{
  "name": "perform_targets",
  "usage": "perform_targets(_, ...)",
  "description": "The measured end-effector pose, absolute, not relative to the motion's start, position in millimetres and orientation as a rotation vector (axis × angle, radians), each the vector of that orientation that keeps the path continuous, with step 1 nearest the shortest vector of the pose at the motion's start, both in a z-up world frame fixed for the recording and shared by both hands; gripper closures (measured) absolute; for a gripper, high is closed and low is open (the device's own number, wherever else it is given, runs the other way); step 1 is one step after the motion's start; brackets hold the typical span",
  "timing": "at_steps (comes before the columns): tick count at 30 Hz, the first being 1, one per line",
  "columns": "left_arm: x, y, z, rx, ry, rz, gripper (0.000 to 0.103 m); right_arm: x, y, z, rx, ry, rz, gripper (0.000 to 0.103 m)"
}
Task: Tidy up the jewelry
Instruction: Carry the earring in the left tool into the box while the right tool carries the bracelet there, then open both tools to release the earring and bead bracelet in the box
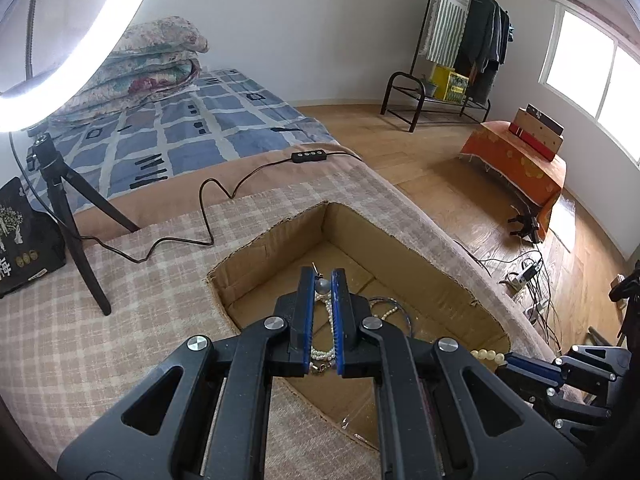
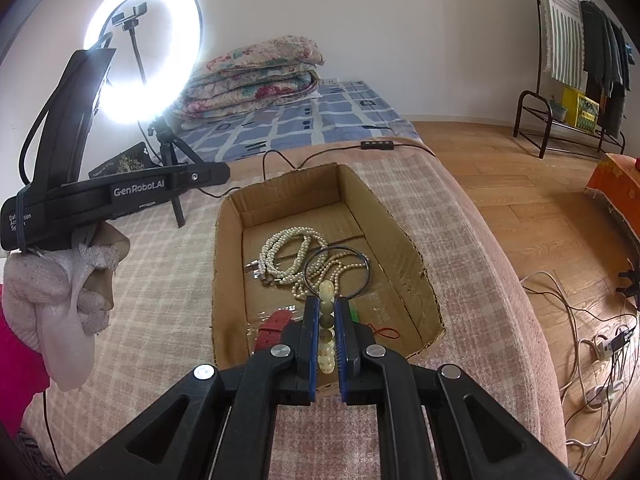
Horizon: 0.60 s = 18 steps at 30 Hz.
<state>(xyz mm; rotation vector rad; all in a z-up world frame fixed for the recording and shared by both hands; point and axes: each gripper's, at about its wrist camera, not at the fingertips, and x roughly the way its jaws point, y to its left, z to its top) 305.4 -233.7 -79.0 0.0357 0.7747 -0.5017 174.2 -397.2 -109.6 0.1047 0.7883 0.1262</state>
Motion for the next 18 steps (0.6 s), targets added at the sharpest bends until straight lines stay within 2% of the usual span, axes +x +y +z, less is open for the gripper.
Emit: perform_targets(18,315,-272,-89,0.057,0.781,-0.546,0.097,185,-395,-120,0.105,0.813,0.139,0.096)
